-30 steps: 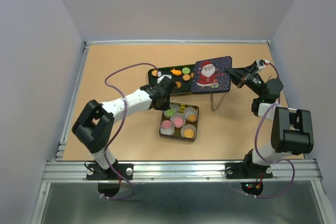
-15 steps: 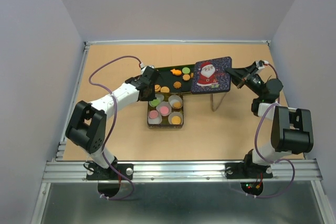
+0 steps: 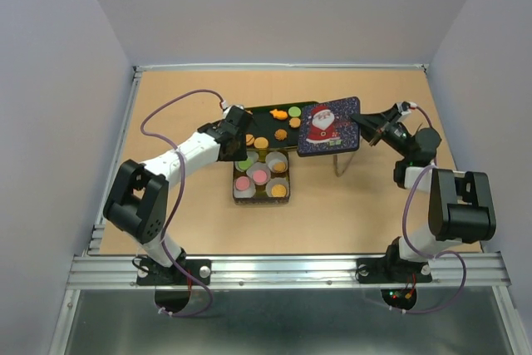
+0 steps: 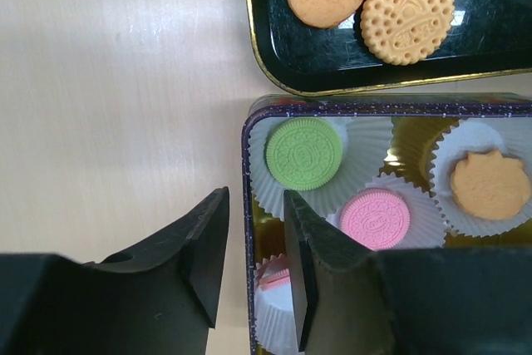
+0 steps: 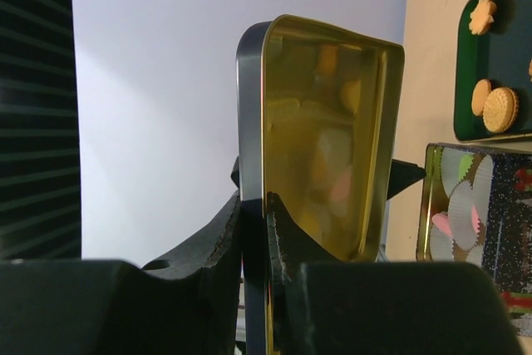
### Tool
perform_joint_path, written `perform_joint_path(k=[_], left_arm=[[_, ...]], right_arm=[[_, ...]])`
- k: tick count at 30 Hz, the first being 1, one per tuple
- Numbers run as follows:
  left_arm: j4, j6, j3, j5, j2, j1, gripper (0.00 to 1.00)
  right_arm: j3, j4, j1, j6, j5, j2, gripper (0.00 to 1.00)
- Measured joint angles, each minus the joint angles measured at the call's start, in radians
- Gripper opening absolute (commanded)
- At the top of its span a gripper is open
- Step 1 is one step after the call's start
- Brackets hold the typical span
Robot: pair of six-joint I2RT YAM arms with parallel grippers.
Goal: Pack the cookies
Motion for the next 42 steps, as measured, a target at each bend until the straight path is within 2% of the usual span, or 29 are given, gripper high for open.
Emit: perform_joint_path(k=[5, 10, 13, 16, 19, 26, 31, 39, 42], left_arm=[[-0.072, -0.004, 0.06, 0.018, -0.018, 0.0, 0.47], [-0.107, 0.001, 0.193, 0.031, -0.122, 0.016, 0.47], [-0.08, 0.003, 0.198, 0.074, -0.223, 0.058, 0.45], [-0.002, 0.003, 0.122, 0.124, -0.32, 0.123, 0.43], [0.071, -0.003, -0.023, 0.211, -0.386, 0.187, 0.43], [0.206, -0.055, -0.305, 0.409, -0.385, 0.241, 0.4], [0.299, -0.084, -0.352, 0.494, -0.373, 0.244, 0.4], [0.382, -0.095, -0.354, 0.547, -0.373, 0.249, 0.38], [0.39, -0.097, -0.354, 0.553, -0.372, 0.25, 0.37]], right_arm=[[-0.003, 0.001, 0.054, -0.002, 0.037, 0.0, 0.01], [-0.022, 0.004, 0.206, -0.026, 0.111, 0.039, 0.0], [-0.029, -0.003, 0.3, -0.055, 0.142, 0.076, 0.0], [-0.029, -0.003, 0.363, -0.082, 0.166, 0.106, 0.0], [-0.029, 0.0, 0.38, -0.101, 0.188, 0.119, 0.01], [-0.029, -0.003, 0.455, -0.158, 0.248, 0.193, 0.0], [-0.032, 0.003, 0.497, -0.199, 0.27, 0.224, 0.0], [-0.089, 0.011, 0.506, -0.227, 0.288, 0.249, 0.0], [-0.11, 0.016, 0.506, -0.235, 0.293, 0.262, 0.07]])
